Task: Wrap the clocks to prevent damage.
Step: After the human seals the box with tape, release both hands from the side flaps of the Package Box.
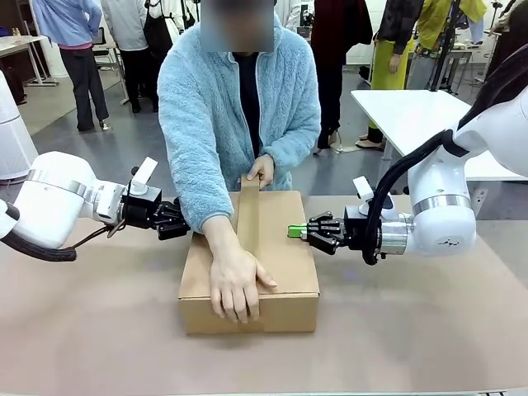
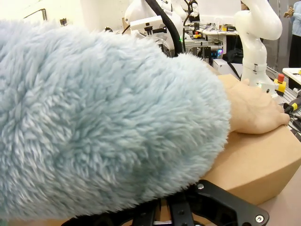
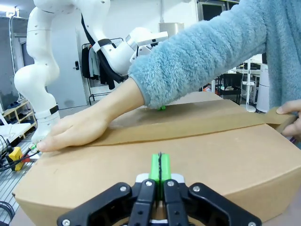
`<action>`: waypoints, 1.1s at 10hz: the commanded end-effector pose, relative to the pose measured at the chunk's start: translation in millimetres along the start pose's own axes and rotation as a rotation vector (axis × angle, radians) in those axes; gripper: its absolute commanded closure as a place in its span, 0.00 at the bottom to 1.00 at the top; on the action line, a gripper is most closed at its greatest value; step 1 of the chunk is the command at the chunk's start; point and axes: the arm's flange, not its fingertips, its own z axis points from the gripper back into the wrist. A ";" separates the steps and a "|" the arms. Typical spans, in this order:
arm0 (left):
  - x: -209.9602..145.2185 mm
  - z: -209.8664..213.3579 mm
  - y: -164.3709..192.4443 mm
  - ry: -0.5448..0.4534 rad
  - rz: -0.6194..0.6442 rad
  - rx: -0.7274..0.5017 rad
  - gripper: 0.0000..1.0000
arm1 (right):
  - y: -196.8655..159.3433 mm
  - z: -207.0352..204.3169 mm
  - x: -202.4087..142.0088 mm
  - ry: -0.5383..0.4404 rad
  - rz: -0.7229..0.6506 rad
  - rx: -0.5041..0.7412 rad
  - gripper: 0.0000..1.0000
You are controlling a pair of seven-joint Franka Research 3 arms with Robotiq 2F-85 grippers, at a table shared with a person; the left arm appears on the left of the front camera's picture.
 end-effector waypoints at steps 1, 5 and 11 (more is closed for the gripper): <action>-0.8 -0.2 -1.2 0.002 -0.007 0.000 0.99 | 0.4 -0.7 -1.7 0.005 -0.002 -0.001 0.99; -0.8 -0.2 -1.2 0.002 -0.007 0.000 0.99 | 0.4 -0.7 -1.7 0.005 -0.002 -0.001 0.99; -0.8 -0.2 -1.2 0.002 -0.007 0.000 0.99 | 0.4 -0.7 -1.7 0.005 -0.002 -0.001 0.99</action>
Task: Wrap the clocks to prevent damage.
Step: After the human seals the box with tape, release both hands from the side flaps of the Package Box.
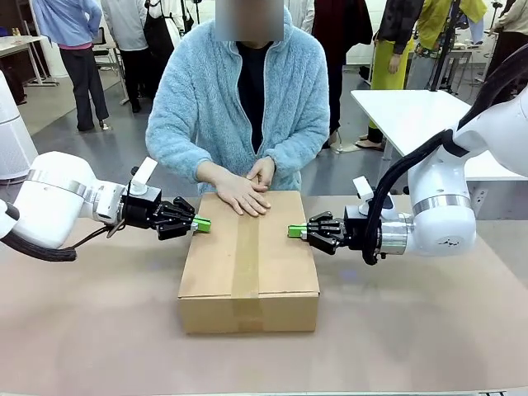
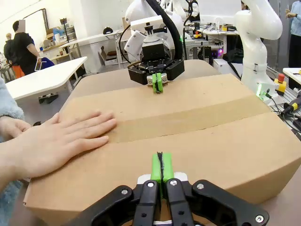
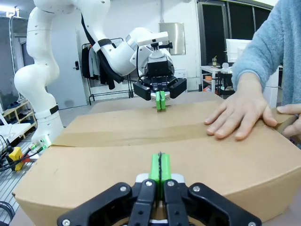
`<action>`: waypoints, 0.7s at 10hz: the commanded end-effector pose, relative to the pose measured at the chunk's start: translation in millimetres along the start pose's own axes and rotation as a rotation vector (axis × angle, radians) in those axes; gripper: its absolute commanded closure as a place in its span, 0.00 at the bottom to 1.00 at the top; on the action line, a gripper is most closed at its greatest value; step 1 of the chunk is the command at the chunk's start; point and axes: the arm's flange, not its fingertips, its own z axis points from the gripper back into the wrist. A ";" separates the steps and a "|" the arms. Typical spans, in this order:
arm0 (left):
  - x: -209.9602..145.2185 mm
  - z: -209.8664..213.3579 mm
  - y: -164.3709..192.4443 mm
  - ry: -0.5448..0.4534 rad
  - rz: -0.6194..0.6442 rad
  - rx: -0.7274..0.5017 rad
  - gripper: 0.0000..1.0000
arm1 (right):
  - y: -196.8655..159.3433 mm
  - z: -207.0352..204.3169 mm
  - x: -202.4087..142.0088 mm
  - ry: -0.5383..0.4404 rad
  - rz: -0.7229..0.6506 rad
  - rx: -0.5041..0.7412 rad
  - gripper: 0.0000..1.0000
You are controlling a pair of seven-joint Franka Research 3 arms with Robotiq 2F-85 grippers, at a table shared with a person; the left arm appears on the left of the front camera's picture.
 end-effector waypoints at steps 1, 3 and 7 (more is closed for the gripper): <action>-0.5 -0.7 -1.3 0.001 -0.007 -0.001 0.99 | 0.4 -0.7 -1.7 0.005 -0.002 -0.001 0.99; -0.5 -0.7 -1.3 0.001 -0.007 -0.001 0.99 | 0.4 -0.7 -1.7 0.005 -0.002 -0.001 0.99; -0.5 -0.7 -1.3 0.001 -0.007 -0.001 0.99 | 0.4 -0.7 -1.7 0.005 -0.002 -0.001 0.99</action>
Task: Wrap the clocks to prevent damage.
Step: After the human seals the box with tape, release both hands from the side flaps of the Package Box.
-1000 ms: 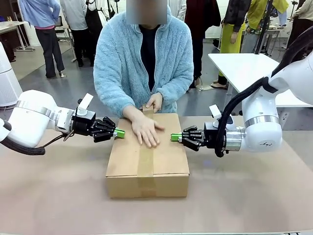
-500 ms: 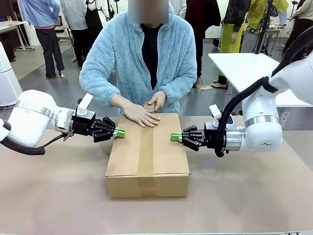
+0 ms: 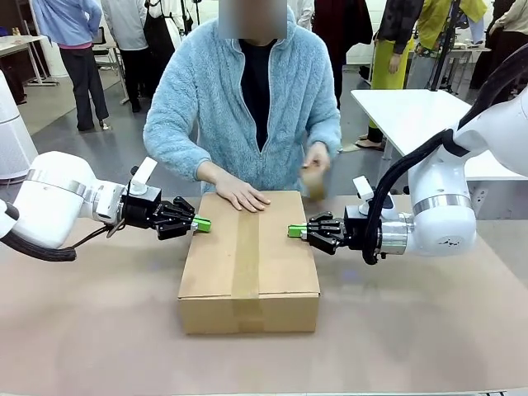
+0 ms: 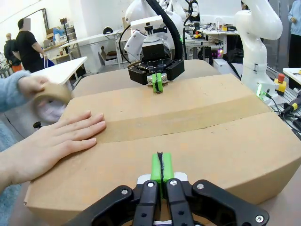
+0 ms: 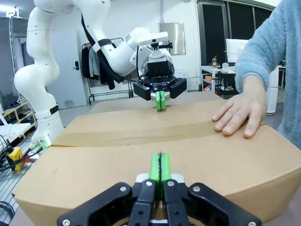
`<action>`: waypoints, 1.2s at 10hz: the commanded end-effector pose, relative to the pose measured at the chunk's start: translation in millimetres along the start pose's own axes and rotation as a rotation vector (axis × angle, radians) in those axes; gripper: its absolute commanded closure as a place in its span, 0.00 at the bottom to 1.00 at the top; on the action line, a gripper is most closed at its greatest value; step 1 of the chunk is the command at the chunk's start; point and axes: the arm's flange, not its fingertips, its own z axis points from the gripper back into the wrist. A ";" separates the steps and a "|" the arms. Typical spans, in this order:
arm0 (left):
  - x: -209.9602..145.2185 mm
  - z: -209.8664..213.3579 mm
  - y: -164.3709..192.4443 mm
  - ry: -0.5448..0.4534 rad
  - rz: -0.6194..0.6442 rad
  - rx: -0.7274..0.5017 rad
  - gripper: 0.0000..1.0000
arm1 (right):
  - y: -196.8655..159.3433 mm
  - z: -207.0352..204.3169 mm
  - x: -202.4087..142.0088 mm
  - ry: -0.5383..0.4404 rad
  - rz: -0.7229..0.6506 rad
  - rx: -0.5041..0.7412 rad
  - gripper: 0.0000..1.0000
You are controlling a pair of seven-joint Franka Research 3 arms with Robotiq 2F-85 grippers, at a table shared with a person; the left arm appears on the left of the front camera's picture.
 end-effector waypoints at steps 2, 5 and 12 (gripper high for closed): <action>-0.5 -0.7 -1.3 0.001 -0.007 -0.001 0.99 | 0.4 -0.7 -1.7 0.005 -0.002 -0.001 0.99; -0.5 -0.7 -1.3 0.001 -0.007 -0.001 0.99 | 0.4 -0.7 -1.7 0.005 -0.002 -0.001 0.99; -0.5 -0.7 -1.3 0.001 -0.007 -0.001 0.99 | 0.4 -0.7 -1.7 0.005 -0.002 -0.001 0.99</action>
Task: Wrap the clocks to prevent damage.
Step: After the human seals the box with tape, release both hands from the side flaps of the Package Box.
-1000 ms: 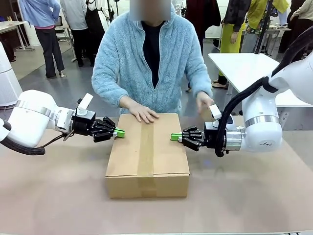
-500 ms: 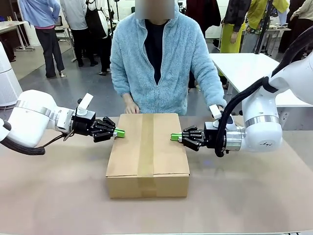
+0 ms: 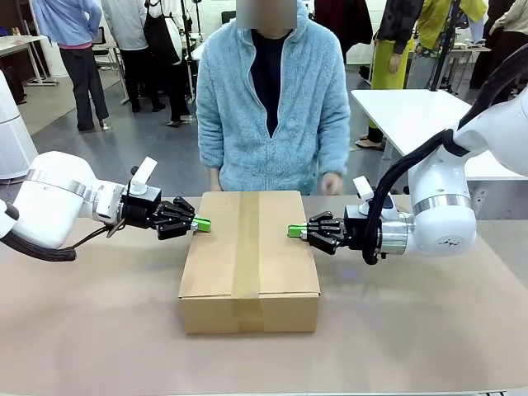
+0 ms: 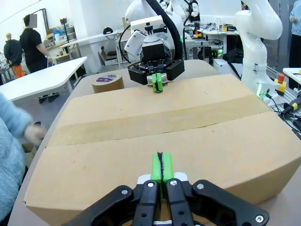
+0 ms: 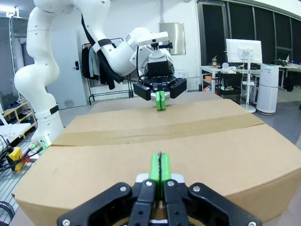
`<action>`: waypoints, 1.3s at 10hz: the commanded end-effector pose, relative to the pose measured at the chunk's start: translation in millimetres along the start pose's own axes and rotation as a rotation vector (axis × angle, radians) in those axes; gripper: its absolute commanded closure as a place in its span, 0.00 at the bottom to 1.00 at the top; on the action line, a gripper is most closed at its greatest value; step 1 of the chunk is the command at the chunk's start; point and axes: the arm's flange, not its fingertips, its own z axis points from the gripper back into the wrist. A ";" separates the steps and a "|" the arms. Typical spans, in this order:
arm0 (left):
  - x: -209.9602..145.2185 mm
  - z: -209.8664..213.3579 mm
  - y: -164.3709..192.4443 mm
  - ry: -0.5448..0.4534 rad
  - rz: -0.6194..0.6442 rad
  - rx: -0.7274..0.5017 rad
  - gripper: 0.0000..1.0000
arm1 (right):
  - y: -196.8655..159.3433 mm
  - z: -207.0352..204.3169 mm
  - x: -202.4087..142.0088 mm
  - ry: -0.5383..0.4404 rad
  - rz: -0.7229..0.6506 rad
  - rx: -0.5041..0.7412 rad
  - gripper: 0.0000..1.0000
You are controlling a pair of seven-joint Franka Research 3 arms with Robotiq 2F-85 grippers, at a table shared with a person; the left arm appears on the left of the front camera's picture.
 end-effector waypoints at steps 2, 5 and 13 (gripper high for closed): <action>16.2 13.4 -9.1 0.126 -0.007 -0.015 0.99 | 11.0 11.8 18.1 0.158 0.028 0.007 0.99; 84.5 71.6 -42.2 0.320 -0.043 0.034 0.99 | 50.8 59.6 105.9 0.431 0.111 -0.089 0.99; 160.0 177.3 -103.5 0.661 0.000 0.245 0.99 | 119.1 113.2 210.4 0.721 0.131 -0.301 0.99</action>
